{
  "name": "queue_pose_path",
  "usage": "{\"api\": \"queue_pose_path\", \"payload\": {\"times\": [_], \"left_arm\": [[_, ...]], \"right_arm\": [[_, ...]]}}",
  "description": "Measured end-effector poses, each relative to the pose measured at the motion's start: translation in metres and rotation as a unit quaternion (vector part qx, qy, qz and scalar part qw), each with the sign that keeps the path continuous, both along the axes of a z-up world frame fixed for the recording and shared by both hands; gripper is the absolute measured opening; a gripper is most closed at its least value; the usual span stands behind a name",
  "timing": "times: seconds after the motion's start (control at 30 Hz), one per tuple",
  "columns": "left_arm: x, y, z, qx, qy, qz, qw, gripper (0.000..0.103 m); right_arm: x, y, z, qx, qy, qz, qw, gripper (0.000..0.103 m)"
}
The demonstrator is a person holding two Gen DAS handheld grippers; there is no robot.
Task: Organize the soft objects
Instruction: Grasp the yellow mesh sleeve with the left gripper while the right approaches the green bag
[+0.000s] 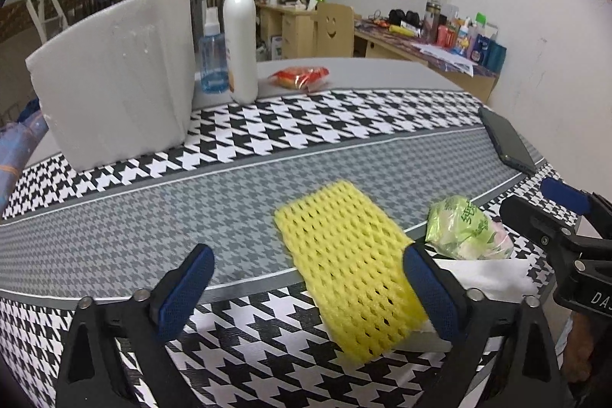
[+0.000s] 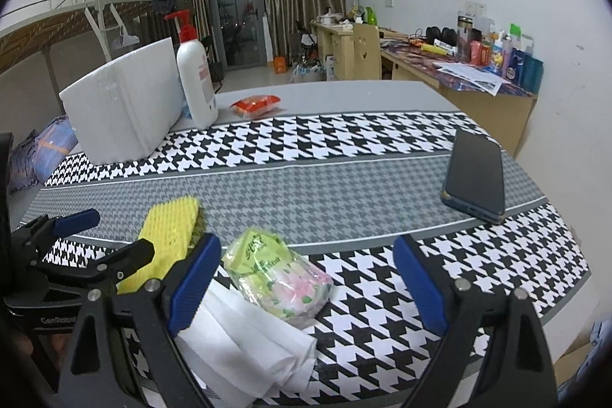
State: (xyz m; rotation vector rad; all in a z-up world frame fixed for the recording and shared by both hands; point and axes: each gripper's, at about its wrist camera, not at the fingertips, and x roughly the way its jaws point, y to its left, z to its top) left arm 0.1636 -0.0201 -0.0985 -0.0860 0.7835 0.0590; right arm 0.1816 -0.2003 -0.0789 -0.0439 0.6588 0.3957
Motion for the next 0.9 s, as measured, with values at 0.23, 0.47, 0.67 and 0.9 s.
{"api": "queue_pose_path", "payload": {"times": [0.23, 0.47, 0.67, 0.9], "left_arm": [[0.008, -0.003, -0.012, -0.011, 0.032, -0.010, 0.9994, 0.070], [0.011, -0.011, -0.015, -0.023, 0.041, -0.037, 0.9982, 0.047], [0.011, -0.017, -0.013, -0.033, 0.039, -0.064, 0.9966, 0.021], [0.012, -0.015, -0.011, -0.040, 0.036, -0.064, 0.9965, 0.019]], "right_arm": [[0.009, -0.001, -0.007, -0.005, 0.013, 0.011, 1.000, 0.094], [0.013, 0.002, -0.012, -0.006, 0.024, 0.028, 0.999, 0.094], [0.015, 0.006, -0.015, -0.007, 0.031, 0.042, 0.999, 0.094], [0.017, 0.008, -0.015, -0.001, 0.038, 0.059, 0.998, 0.094]]}}
